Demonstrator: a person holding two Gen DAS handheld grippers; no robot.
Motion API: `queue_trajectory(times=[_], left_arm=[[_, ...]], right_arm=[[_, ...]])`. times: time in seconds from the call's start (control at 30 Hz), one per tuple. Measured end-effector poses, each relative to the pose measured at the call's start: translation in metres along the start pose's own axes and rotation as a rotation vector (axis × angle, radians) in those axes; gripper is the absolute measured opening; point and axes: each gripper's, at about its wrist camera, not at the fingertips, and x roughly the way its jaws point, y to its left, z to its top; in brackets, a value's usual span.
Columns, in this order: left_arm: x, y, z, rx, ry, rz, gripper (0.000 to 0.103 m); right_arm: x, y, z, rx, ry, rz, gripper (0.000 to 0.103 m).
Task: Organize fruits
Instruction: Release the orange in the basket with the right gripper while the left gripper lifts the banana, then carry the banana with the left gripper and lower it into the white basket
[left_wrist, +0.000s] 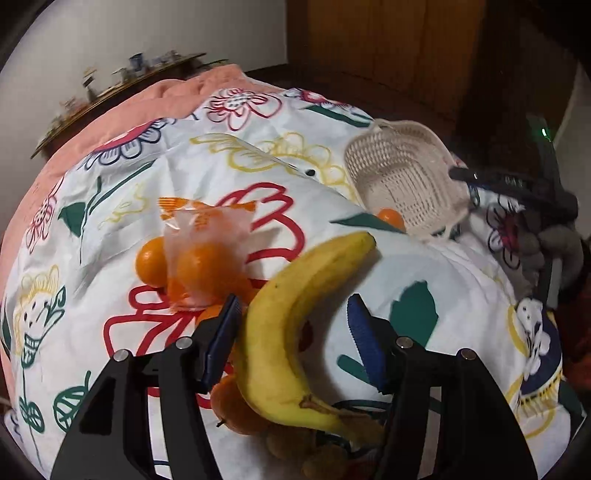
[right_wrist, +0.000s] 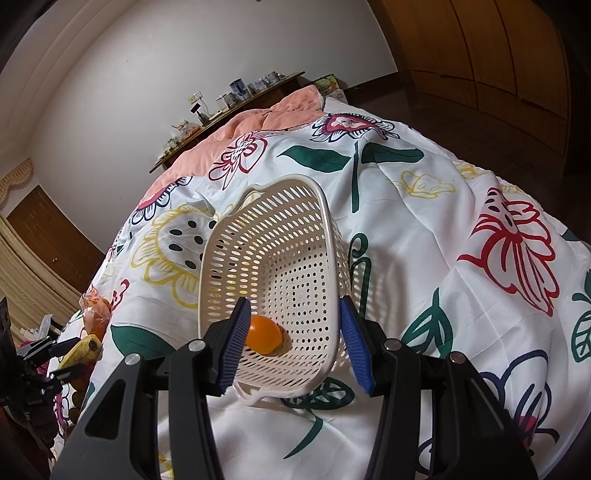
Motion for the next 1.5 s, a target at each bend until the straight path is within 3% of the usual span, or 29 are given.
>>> queue_trajectory(times=[0.33, 0.57, 0.87, 1.1, 1.5], left_arm=[[-0.007, -0.026, -0.003, 0.091, 0.021, -0.069, 0.06], [-0.002, -0.036, 0.003, 0.045, 0.014, -0.096, 0.059], [0.001, -0.037, 0.008, -0.036, 0.006, -0.034, 0.043], [0.009, -0.047, 0.017, -0.02, -0.005, 0.022, 0.042], [0.008, -0.076, 0.039, -0.054, -0.043, -0.002, 0.033]], right_arm=[[0.0, 0.0, -0.001, 0.001, -0.001, -0.001, 0.051], [0.0, 0.0, -0.001, 0.004, -0.003, 0.0, 0.051], [0.0, -0.001, -0.002, 0.009, -0.002, -0.001, 0.051], [0.0, -0.002, -0.002, 0.02, -0.008, 0.007, 0.051], [-0.013, -0.008, 0.001, 0.05, -0.061, 0.043, 0.051]])
